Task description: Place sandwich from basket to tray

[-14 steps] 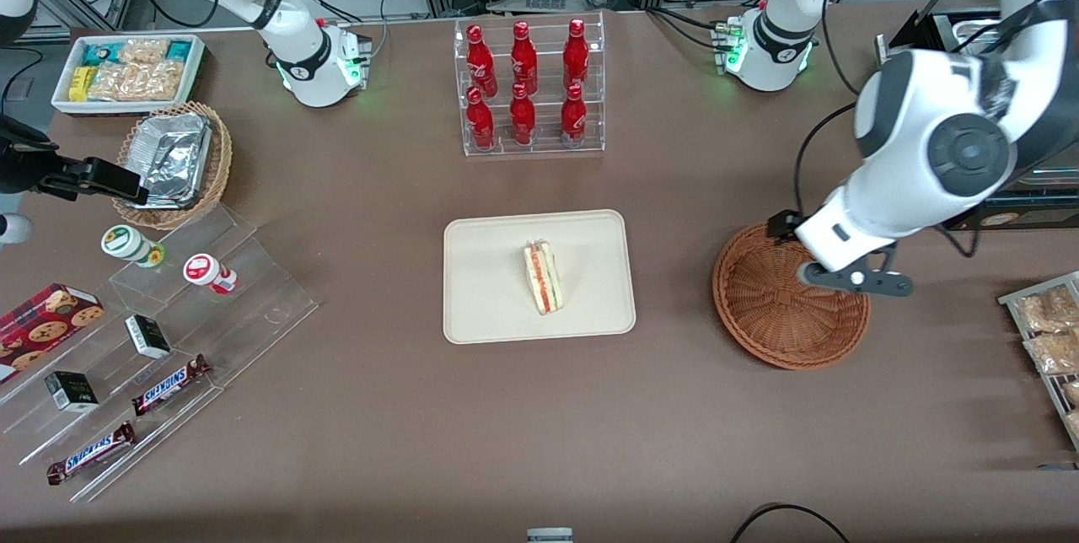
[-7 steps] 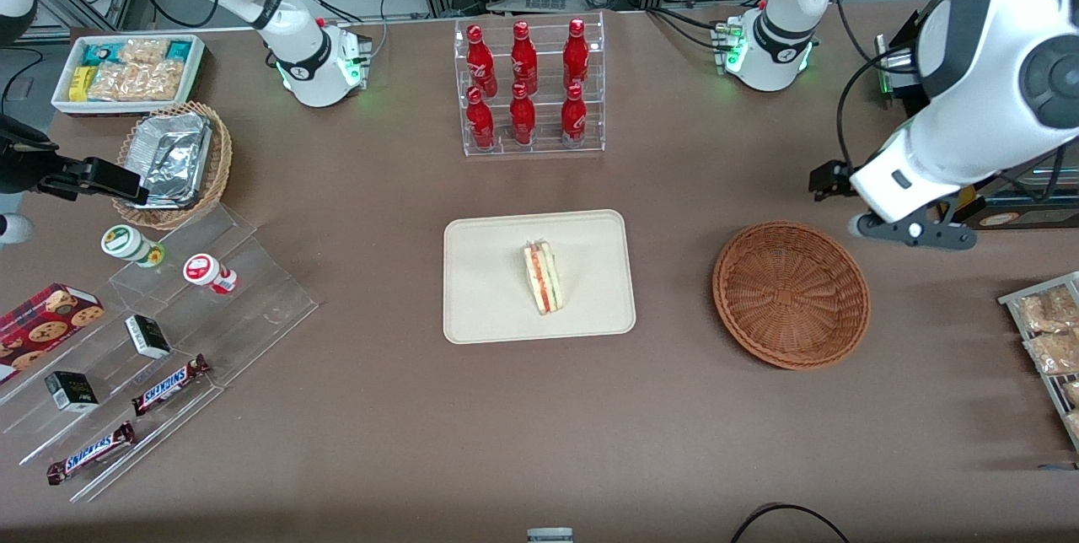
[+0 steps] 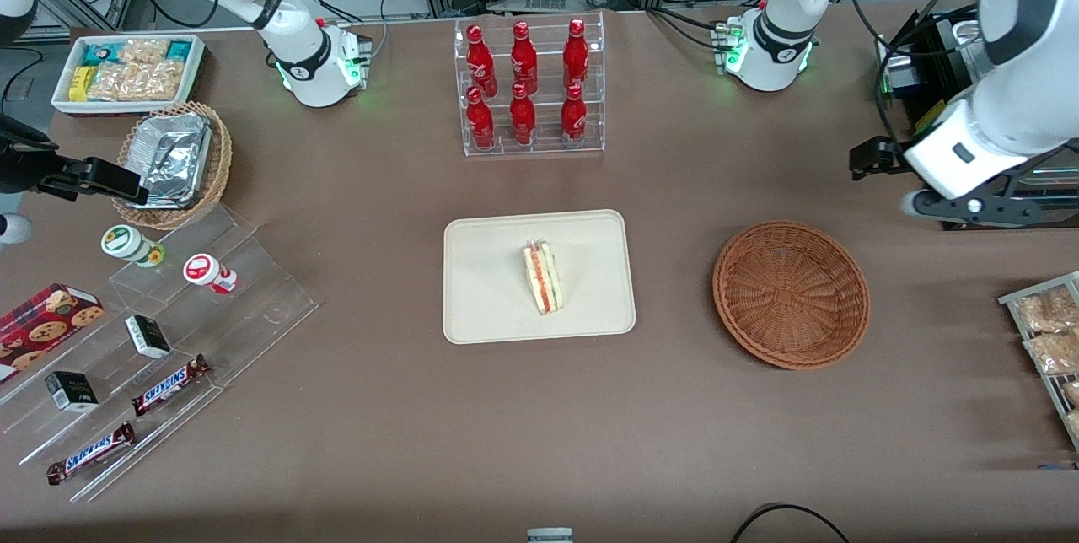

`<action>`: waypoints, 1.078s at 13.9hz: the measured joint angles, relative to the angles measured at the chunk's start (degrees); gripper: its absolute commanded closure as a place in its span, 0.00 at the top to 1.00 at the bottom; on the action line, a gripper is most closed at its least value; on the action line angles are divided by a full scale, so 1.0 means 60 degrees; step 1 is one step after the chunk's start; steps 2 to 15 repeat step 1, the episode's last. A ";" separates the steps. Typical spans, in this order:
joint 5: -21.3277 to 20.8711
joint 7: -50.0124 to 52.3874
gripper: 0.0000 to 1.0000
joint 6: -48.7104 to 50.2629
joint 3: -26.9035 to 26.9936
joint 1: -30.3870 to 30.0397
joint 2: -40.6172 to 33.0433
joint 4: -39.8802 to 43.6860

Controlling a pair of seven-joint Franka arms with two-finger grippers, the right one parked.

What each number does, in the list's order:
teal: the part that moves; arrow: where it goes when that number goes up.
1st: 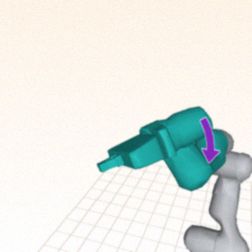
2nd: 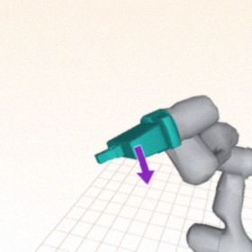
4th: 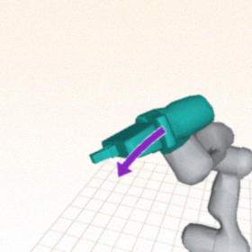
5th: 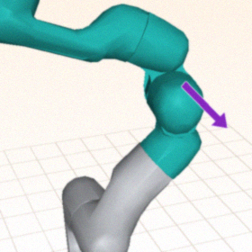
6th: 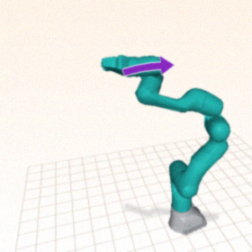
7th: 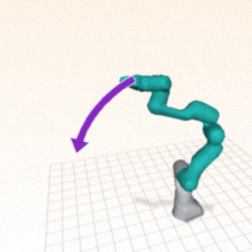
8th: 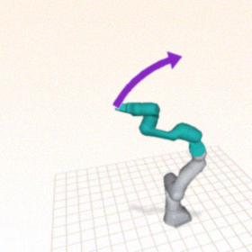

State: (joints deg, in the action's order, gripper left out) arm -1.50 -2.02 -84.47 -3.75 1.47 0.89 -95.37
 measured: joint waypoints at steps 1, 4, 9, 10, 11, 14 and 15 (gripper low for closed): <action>0.0000 -0.0056 1.00 0.0072 -0.0066 -0.0228 -0.0053 0.0005; 0.0000 -0.0056 1.00 0.0072 -0.0066 -0.0228 -0.0053 0.0005; 0.0000 -0.0056 1.00 0.0072 -0.0066 -0.0228 -0.0053 0.0005; 0.0000 -0.0056 1.00 0.0072 -0.0066 -0.0228 -0.0053 0.0005; 0.0000 -0.0056 1.00 0.0072 -0.0066 -0.0228 -0.0053 0.0005; 0.0000 -0.0056 1.00 0.0072 -0.0066 -0.0228 -0.0053 0.0005; 0.0000 -0.0056 1.00 0.0072 -0.0066 -0.0228 -0.0053 0.0005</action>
